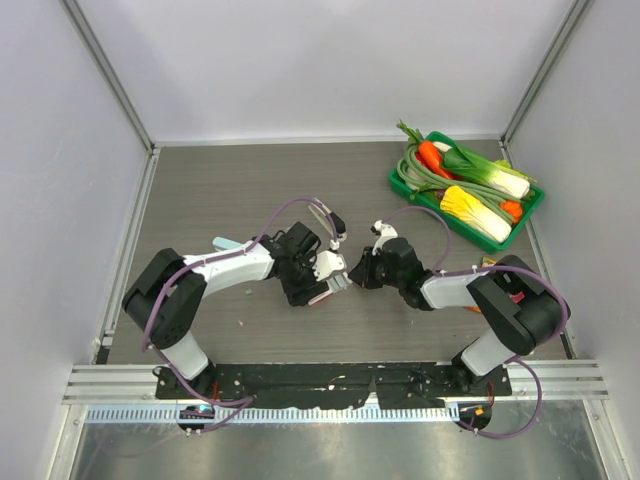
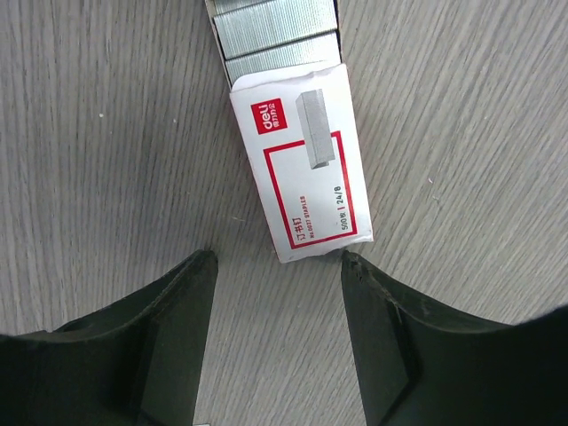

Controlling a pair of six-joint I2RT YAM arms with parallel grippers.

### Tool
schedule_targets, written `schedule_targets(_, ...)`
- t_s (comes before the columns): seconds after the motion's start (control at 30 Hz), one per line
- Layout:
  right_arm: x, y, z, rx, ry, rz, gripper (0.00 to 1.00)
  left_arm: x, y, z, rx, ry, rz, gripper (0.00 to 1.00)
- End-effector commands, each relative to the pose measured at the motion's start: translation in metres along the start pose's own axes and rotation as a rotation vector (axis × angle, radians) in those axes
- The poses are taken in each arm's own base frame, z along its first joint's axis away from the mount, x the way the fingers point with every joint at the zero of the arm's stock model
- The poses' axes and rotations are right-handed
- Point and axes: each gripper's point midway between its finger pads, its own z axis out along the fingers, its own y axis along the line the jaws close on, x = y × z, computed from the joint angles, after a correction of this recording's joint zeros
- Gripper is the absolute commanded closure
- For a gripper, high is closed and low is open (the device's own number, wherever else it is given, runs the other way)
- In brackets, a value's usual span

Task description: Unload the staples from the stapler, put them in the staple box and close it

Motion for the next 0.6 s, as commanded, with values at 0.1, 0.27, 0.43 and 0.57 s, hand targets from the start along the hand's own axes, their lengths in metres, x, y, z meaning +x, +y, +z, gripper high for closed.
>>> schedule_targets(0.1, -0.003, 0.01, 0.001, -0.034, -0.007, -0.014, 0.92, -0.013, 0.007, 0.004, -0.028, -0.03, 0.005, 0.38)
schedule_targets(0.27, 0.0, 0.015, 0.002, -0.049, 0.0, -0.021, 0.92, -0.011, 0.009, 0.005, -0.037, -0.025, 0.006, 0.38)
schedule_targets(0.43, 0.003, 0.021, 0.003, -0.064, 0.004, -0.037, 0.93, -0.012, 0.011, 0.006, -0.044, -0.031, 0.005, 0.38)
schedule_targets(0.57, 0.009, 0.03, 0.003, -0.083, 0.017, -0.063, 0.93, -0.012, 0.01, 0.007, -0.041, -0.029, 0.008, 0.38)
